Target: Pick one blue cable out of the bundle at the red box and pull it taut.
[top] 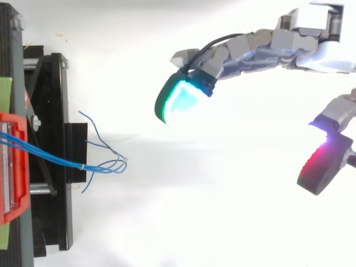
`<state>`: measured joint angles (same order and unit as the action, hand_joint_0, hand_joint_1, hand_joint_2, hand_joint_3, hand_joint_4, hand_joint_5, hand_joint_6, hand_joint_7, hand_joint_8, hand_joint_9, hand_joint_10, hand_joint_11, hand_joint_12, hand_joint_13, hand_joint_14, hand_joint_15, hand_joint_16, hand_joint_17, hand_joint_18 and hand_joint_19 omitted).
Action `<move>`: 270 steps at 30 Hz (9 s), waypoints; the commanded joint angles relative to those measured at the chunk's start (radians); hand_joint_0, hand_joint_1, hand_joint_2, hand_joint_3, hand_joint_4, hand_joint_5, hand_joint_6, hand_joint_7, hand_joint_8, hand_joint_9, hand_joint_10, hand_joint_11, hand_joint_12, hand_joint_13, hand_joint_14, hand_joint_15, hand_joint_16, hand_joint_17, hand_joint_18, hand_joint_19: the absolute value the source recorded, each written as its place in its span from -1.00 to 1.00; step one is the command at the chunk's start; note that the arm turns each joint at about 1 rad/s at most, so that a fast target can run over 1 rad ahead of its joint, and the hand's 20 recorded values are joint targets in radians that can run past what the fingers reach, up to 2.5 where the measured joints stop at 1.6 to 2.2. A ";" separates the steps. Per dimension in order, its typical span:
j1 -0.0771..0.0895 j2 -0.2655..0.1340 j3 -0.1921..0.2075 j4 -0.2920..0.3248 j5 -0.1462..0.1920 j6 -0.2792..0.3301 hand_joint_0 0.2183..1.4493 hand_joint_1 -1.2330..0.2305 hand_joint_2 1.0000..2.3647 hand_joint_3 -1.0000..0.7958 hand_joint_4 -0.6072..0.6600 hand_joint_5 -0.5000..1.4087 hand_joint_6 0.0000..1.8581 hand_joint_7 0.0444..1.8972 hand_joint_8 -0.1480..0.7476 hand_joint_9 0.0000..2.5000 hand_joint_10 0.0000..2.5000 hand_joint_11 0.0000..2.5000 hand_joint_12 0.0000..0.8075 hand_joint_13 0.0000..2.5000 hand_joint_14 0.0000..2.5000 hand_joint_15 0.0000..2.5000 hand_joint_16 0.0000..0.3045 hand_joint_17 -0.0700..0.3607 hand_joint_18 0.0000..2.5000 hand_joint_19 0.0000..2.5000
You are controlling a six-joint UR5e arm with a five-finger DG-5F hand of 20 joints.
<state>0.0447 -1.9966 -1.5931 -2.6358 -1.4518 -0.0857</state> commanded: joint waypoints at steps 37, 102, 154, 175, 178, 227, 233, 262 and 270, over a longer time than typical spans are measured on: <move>0.041 -0.265 0.242 0.005 0.059 -0.046 -0.59 -0.33 -1.00 -0.44 0.38 -0.67 -0.46 -0.15 -0.03 -0.88 -1.00 -1.00 -0.03 -0.91 -1.00 -0.86 -0.60 -0.04 -1.00 -0.82; 0.067 -0.370 0.450 -0.096 0.070 0.027 -0.26 -0.51 -0.98 -0.27 0.06 -0.66 0.02 -0.27 0.10 -0.51 -1.00 -0.72 -0.05 -0.60 -0.99 -0.79 -0.67 -0.15 -0.63 -0.76; 0.055 -0.372 0.453 -0.098 0.053 0.031 -0.65 -0.02 -1.00 -0.44 0.15 -0.61 -0.07 -0.12 0.27 -0.34 -0.99 -0.66 0.11 -0.48 -0.99 -0.66 -0.58 -0.01 -0.58 -0.62; 0.021 -0.370 0.453 -0.102 0.051 0.018 -0.54 -0.25 -0.99 -0.34 0.13 -0.62 -0.07 -0.09 0.20 -0.37 -0.99 -0.65 0.03 -0.50 -0.99 -0.66 -0.63 -0.08 -0.62 -0.62; 0.024 -0.370 0.453 -0.104 0.051 0.009 -0.57 -0.29 -1.00 -0.40 0.14 -0.62 -0.07 -0.12 0.21 -0.37 -0.99 -0.64 0.05 -0.50 -0.99 -0.66 -0.62 -0.07 -0.61 -0.62; 0.007 -0.360 0.453 -0.124 0.019 -0.006 -0.39 -0.31 -1.00 0.06 0.16 -0.65 -0.03 -0.20 0.27 -0.38 -0.99 -0.62 0.13 -0.49 -0.99 -0.67 -0.57 0.01 -0.57 -0.66; 0.006 -0.358 0.455 -0.125 0.019 -0.005 -0.27 -0.47 -0.98 -0.03 -0.02 -0.67 -0.01 -0.26 0.09 -0.46 -0.99 -0.60 -0.03 -0.54 -0.99 -0.68 -0.65 -0.12 -0.62 -0.67; 0.003 -0.337 0.453 -0.171 0.019 -0.003 -0.43 -0.14 -0.98 -0.14 0.08 -0.63 -0.03 -0.05 0.19 -0.36 -0.99 -0.60 0.03 -0.49 -0.99 -0.66 -0.62 -0.07 -0.59 -0.64; 0.003 -0.337 0.455 -0.170 0.019 -0.002 -0.32 -0.35 -0.98 -0.08 0.03 -0.66 0.01 -0.16 0.14 -0.40 -0.99 -0.57 -0.02 -0.50 -0.99 -0.67 -0.65 -0.12 -0.60 -0.65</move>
<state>0.0472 -2.3332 -1.1386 -2.8060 -1.4327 -0.0880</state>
